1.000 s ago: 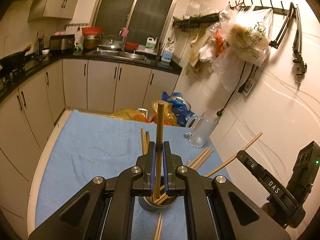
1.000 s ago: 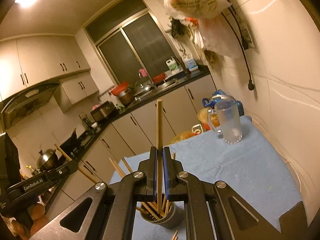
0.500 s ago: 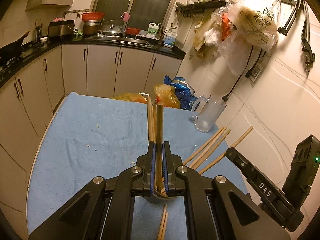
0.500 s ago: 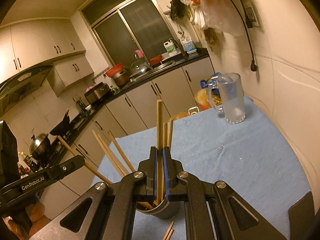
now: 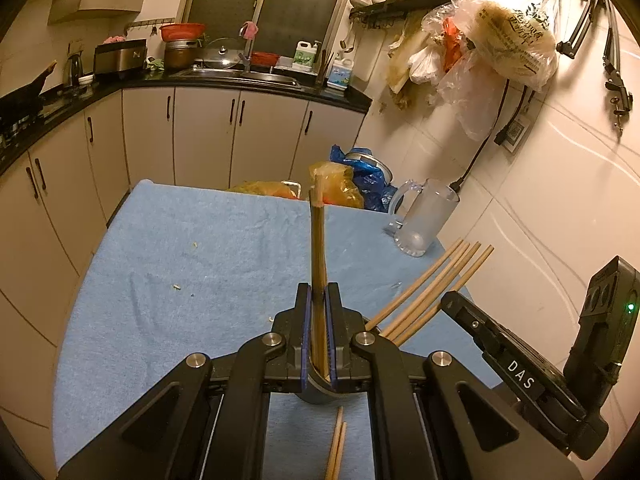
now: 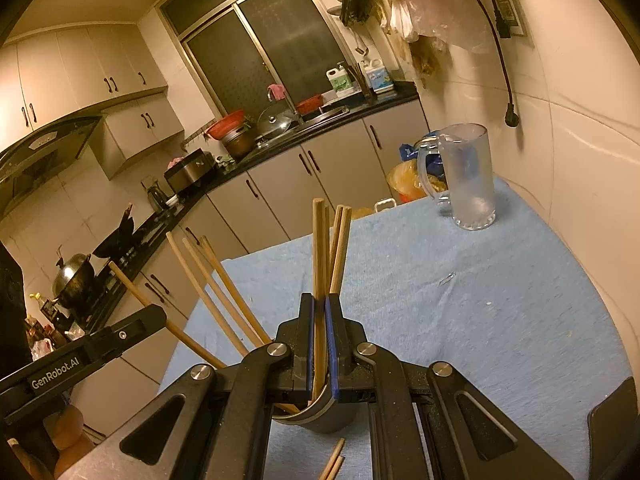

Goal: Organize utensils
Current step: 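Push the chopsticks down into the cup and open both grippers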

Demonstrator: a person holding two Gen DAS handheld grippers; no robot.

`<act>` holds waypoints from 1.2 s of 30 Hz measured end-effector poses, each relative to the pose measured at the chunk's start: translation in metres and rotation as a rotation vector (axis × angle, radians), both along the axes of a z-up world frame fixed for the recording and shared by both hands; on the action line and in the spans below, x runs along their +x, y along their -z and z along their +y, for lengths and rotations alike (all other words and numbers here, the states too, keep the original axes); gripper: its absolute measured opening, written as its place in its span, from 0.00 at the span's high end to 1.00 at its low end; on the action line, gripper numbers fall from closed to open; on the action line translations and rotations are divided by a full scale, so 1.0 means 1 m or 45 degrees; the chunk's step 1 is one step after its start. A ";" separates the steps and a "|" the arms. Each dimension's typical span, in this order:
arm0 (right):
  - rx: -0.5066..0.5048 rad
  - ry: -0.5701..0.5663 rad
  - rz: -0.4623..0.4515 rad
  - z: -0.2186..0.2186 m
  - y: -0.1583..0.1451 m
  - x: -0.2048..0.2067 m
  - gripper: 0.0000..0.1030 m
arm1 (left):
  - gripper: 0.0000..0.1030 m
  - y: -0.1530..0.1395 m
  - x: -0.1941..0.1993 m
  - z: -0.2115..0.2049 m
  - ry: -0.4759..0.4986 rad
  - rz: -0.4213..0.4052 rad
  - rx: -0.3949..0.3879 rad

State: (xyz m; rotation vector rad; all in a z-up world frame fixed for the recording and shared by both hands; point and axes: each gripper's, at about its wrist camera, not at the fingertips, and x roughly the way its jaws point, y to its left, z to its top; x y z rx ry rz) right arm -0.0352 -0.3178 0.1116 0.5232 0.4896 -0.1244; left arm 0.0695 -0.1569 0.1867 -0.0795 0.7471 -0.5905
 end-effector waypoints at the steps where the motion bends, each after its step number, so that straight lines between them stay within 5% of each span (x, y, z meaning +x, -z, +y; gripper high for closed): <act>1: 0.000 -0.002 0.002 0.000 0.001 0.000 0.94 | 0.94 0.001 0.001 0.000 -0.003 0.002 0.001; 36: 0.015 -0.008 0.003 0.007 0.003 0.001 0.93 | 0.94 0.025 0.015 0.002 -0.073 0.047 0.060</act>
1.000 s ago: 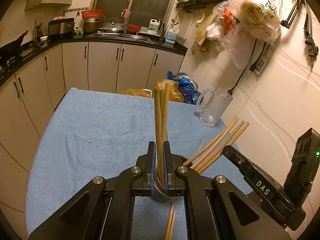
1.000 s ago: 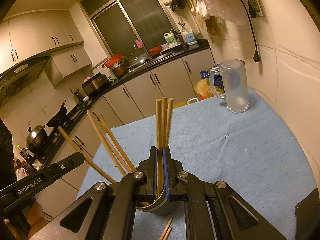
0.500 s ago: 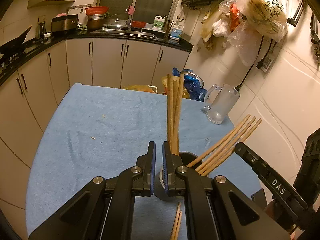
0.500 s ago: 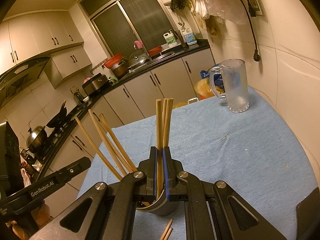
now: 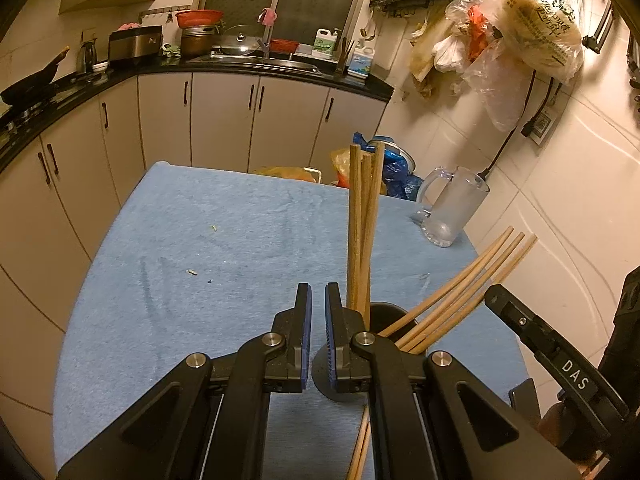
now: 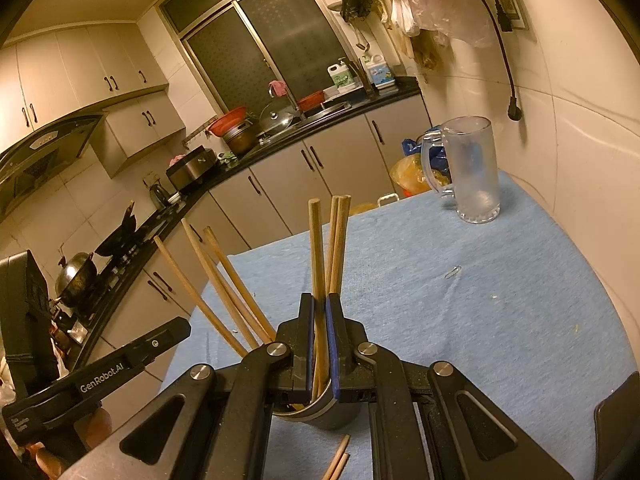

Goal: Organize utensils
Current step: 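Push the chopsticks down into the cup and open both grippers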

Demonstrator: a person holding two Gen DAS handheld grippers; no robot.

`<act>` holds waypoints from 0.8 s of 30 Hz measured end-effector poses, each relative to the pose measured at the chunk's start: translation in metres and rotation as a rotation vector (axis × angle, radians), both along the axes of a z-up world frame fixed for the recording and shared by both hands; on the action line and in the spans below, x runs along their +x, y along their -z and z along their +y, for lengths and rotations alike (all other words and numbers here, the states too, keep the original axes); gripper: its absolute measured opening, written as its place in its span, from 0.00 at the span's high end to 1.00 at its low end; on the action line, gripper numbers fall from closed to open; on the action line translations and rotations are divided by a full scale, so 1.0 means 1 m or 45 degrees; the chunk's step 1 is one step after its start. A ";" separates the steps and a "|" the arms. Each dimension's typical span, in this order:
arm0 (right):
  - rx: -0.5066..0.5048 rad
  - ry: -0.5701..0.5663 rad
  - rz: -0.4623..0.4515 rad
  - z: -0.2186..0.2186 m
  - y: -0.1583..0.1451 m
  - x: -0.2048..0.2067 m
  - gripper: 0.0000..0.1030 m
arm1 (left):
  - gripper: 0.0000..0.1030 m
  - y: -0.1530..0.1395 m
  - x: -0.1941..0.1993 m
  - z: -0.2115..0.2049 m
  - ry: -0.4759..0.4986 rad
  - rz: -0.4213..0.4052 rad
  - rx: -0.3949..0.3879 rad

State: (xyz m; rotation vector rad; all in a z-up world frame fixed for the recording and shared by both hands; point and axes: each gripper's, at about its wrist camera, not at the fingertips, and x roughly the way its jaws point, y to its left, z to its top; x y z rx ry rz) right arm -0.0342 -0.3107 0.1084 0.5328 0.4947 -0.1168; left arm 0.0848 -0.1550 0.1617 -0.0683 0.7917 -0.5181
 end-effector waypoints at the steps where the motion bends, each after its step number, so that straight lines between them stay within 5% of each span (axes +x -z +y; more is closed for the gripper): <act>1: 0.003 0.000 -0.001 0.000 0.000 -0.001 0.93 | 0.94 0.000 0.000 0.000 -0.001 0.001 0.000; 16: 0.026 0.010 -0.021 0.000 -0.004 -0.013 0.93 | 0.93 0.002 0.000 0.002 -0.012 0.000 0.010; 18: 0.035 0.013 -0.025 0.000 -0.005 -0.016 0.92 | 0.91 0.002 0.000 0.003 -0.014 0.000 0.012; 20: 0.032 0.024 -0.032 0.001 -0.006 -0.019 0.85 | 0.75 0.002 -0.001 0.005 -0.025 0.001 0.012; 24: 0.037 0.038 -0.039 0.001 -0.007 -0.026 0.80 | 0.72 0.005 -0.003 0.010 -0.040 -0.009 0.015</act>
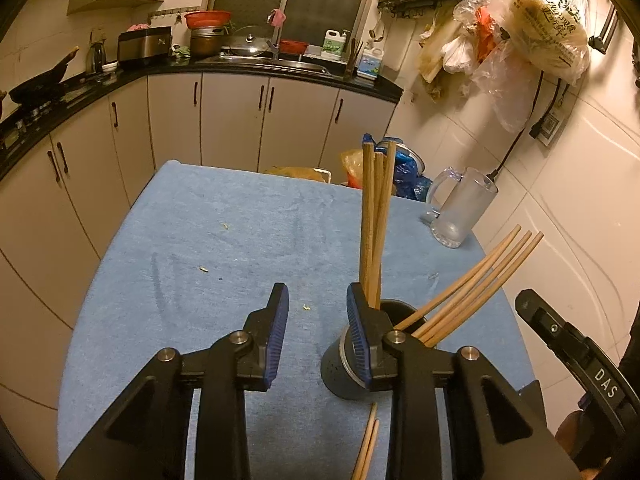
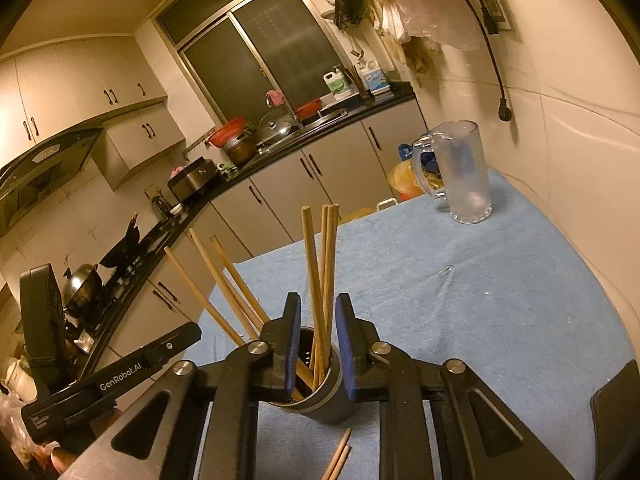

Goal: Organize utensils
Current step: 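Push the chopsticks down into the cup and open both grippers, then move the left gripper toward the last loose chopsticks while the right gripper withdraws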

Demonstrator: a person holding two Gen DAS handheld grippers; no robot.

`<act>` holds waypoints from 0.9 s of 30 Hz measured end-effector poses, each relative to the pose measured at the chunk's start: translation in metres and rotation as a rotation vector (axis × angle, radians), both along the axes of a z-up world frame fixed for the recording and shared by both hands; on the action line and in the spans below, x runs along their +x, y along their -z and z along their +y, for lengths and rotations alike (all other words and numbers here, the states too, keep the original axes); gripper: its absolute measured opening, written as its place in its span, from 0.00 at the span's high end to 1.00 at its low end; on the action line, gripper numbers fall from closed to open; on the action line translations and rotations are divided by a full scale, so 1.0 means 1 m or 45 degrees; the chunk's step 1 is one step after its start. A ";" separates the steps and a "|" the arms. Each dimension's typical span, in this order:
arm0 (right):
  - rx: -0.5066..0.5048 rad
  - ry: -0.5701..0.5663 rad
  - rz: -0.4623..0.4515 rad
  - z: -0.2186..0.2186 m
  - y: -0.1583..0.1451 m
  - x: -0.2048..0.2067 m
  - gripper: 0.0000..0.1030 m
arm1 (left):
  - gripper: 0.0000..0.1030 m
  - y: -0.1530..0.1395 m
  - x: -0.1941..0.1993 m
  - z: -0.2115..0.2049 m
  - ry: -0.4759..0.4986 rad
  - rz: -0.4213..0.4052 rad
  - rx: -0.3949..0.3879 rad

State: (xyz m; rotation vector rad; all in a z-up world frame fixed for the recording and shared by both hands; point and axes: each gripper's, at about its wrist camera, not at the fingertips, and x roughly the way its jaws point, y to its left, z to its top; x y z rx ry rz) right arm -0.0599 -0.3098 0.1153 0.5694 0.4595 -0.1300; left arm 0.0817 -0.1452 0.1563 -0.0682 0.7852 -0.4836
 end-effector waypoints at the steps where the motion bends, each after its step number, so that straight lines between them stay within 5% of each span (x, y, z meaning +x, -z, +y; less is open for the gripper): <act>1: 0.002 0.003 -0.001 0.000 0.000 -0.001 0.79 | 0.72 0.000 0.000 0.000 -0.001 0.000 0.000; 6: 0.008 0.034 -0.011 -0.001 0.001 -0.010 0.67 | 0.63 0.002 -0.005 0.007 -0.027 -0.002 0.006; 14: 0.017 0.102 0.001 -0.002 0.006 -0.025 0.29 | 0.46 0.005 -0.016 0.016 -0.075 -0.018 0.028; 19: 0.001 0.123 0.018 0.002 0.010 -0.035 0.19 | 0.35 0.007 -0.027 0.020 -0.101 -0.038 0.057; 27: -0.015 0.132 0.039 0.010 0.017 -0.049 0.14 | 0.32 0.014 -0.048 0.024 -0.118 -0.065 0.104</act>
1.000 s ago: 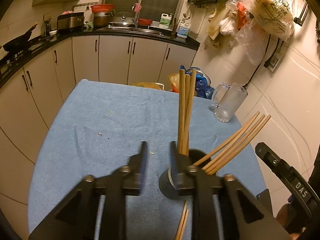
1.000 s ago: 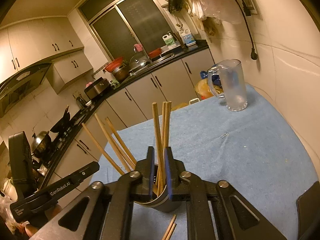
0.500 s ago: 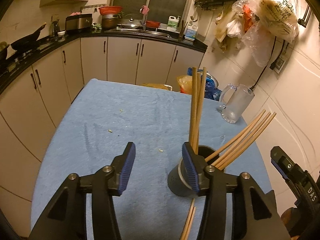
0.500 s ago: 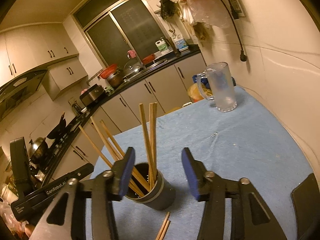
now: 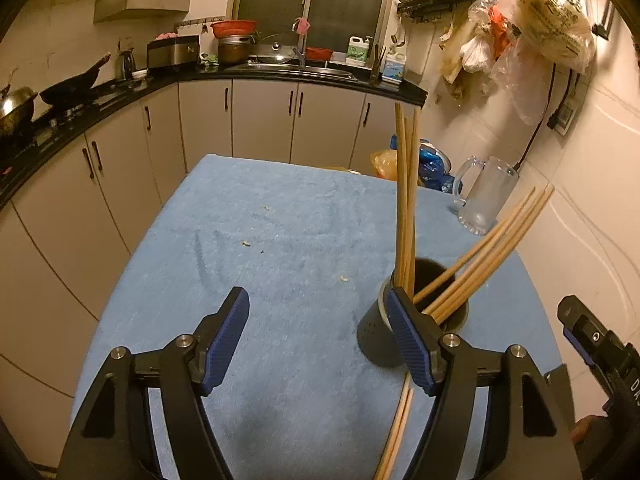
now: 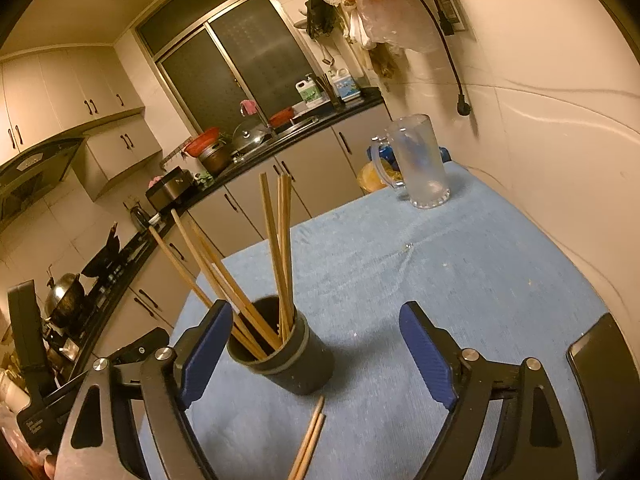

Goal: Organize utensils
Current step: 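Move the left gripper toward the last loose chopsticks while the right gripper withdraws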

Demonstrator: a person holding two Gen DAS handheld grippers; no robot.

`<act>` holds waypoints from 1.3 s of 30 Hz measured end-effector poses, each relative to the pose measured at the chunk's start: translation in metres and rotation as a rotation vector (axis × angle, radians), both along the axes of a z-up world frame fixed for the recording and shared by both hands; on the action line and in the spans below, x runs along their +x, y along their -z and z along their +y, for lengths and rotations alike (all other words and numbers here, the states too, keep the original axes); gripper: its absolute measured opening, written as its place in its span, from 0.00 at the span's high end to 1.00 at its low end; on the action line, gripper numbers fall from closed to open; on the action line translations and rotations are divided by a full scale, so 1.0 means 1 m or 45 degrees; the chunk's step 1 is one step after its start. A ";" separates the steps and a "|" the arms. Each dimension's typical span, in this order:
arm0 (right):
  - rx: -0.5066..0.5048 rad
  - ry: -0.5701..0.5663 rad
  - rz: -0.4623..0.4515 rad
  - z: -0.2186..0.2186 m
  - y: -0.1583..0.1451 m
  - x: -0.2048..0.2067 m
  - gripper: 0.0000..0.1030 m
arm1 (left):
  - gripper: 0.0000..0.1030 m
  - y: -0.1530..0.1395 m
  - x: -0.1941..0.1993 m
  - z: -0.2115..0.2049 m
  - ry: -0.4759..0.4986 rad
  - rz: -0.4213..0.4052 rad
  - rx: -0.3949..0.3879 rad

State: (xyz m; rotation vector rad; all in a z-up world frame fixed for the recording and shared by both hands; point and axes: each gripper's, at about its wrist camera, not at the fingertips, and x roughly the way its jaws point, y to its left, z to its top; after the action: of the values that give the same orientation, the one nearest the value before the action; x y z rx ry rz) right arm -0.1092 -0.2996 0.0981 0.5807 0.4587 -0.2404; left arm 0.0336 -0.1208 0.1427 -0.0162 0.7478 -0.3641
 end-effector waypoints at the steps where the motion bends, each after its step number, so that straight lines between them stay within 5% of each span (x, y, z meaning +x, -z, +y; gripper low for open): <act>1: -0.002 -0.001 0.006 0.001 0.002 -0.002 0.13 | 0.32 0.001 -0.003 -0.001 0.001 -0.003 0.010; 19: 0.012 -0.001 0.132 0.011 0.054 -0.031 0.13 | 0.30 0.043 -0.045 0.011 0.020 0.049 0.075; 28: -0.034 -0.025 0.201 0.018 0.076 -0.037 0.17 | 0.30 0.074 -0.049 0.012 0.140 0.178 0.107; 32: -0.020 -0.042 0.214 0.014 0.078 -0.041 0.34 | 0.54 0.085 -0.043 0.008 0.228 0.300 0.069; 39: 0.011 -0.045 0.209 0.006 0.077 -0.046 0.38 | 0.76 0.103 -0.043 -0.024 0.378 0.417 0.096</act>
State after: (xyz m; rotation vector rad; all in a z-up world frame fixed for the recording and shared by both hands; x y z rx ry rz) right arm -0.1556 -0.2938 0.0208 0.5633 0.6287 -0.2537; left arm -0.0095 -0.1444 0.0397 0.1098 1.0924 -0.6246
